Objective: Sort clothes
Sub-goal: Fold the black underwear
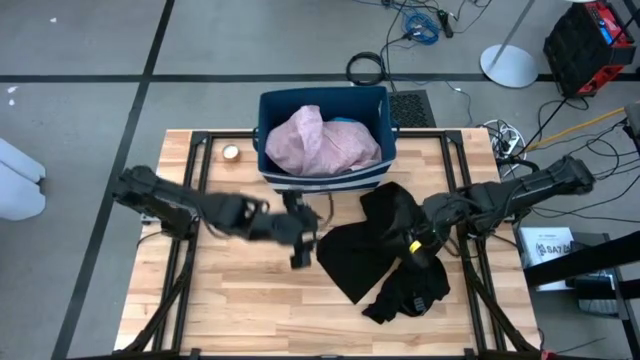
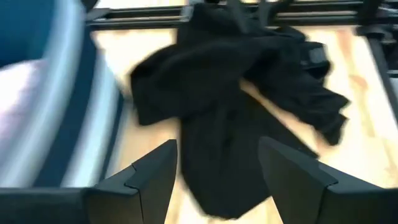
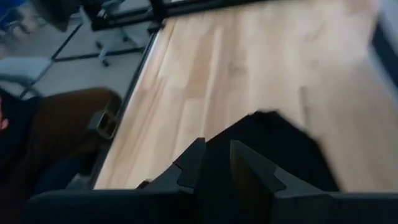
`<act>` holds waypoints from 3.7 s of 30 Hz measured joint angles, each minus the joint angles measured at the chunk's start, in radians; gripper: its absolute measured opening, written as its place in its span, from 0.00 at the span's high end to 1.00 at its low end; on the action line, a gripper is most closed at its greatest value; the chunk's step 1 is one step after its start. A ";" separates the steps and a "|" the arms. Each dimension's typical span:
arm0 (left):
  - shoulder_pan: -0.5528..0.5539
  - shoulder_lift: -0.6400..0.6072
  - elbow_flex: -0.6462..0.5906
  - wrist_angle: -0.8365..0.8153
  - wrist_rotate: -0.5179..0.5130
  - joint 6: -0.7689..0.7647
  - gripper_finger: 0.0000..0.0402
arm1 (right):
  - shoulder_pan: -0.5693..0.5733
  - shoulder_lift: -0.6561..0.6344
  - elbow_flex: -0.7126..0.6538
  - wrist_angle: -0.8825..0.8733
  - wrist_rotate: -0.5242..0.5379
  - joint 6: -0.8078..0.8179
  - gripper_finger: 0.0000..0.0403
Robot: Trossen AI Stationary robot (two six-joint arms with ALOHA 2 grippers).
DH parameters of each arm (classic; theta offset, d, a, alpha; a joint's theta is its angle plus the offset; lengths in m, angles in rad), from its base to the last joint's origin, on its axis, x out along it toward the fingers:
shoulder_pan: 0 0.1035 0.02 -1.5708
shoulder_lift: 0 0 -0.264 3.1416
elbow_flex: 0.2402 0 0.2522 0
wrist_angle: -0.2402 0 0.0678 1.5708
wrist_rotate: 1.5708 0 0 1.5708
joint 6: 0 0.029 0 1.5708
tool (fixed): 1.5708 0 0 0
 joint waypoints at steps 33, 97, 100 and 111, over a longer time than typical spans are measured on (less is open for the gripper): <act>-0.068 0.000 -0.349 0.545 0.019 0.181 0.41 | 0.553 0.213 0.000 0.180 0.084 0.497 0.81; -0.014 0.001 -0.349 0.555 0.097 0.185 0.41 | 0.650 0.747 0.443 -0.584 -0.037 0.292 0.46; -0.014 0.001 -0.349 0.555 0.098 0.186 0.41 | 0.649 0.746 0.443 -0.604 -0.032 0.302 0.46; -0.014 0.001 -0.349 0.558 0.099 0.190 0.41 | 0.645 0.742 0.457 -0.666 0.055 0.293 0.46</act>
